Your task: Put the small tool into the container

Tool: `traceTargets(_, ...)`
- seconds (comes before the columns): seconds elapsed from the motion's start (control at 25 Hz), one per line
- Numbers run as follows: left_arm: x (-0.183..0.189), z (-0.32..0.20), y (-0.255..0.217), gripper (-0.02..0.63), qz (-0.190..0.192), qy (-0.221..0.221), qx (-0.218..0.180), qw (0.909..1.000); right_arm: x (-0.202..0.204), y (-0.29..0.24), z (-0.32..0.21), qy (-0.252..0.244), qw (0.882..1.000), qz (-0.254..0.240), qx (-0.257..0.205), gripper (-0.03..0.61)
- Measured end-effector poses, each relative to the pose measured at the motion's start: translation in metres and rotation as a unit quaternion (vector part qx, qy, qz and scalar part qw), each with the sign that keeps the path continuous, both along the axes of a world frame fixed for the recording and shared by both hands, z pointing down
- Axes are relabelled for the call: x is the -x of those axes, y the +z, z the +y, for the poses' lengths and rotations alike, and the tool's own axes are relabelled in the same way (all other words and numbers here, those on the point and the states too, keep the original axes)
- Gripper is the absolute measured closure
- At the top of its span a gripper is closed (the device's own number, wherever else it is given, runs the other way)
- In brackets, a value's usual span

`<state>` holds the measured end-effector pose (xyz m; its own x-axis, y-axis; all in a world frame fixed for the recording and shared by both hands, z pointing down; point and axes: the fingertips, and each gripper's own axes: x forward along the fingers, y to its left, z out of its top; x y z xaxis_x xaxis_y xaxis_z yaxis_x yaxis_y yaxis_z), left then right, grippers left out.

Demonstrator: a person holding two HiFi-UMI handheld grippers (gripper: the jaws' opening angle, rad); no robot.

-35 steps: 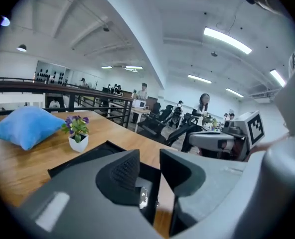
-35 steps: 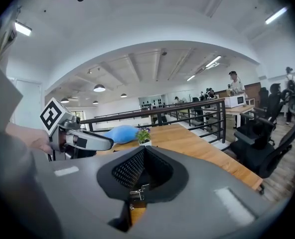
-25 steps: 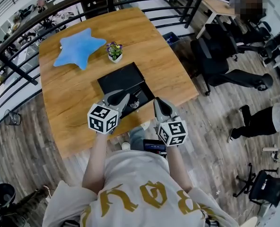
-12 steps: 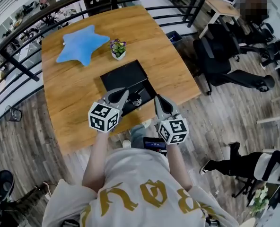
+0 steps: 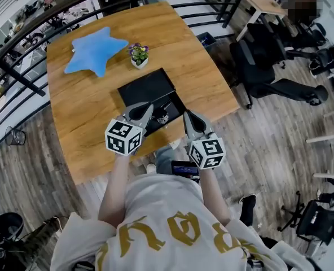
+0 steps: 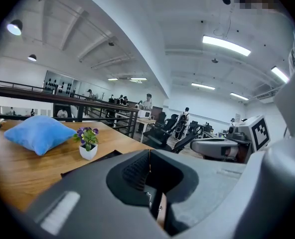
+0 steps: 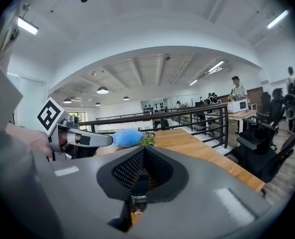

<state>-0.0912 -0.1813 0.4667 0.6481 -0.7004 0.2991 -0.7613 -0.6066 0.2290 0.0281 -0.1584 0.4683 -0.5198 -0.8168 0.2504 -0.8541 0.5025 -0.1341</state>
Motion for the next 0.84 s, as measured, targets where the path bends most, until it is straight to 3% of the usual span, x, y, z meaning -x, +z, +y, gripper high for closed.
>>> traceTargets(0.84, -0.0088, -0.0061, 0.0038, 0.614, 0.014, 0.010, 0.013, 0.9998, -0.0055, -0.0036, -0.0036, 0.005, 1.000, -0.002, 0.001, 0.555)
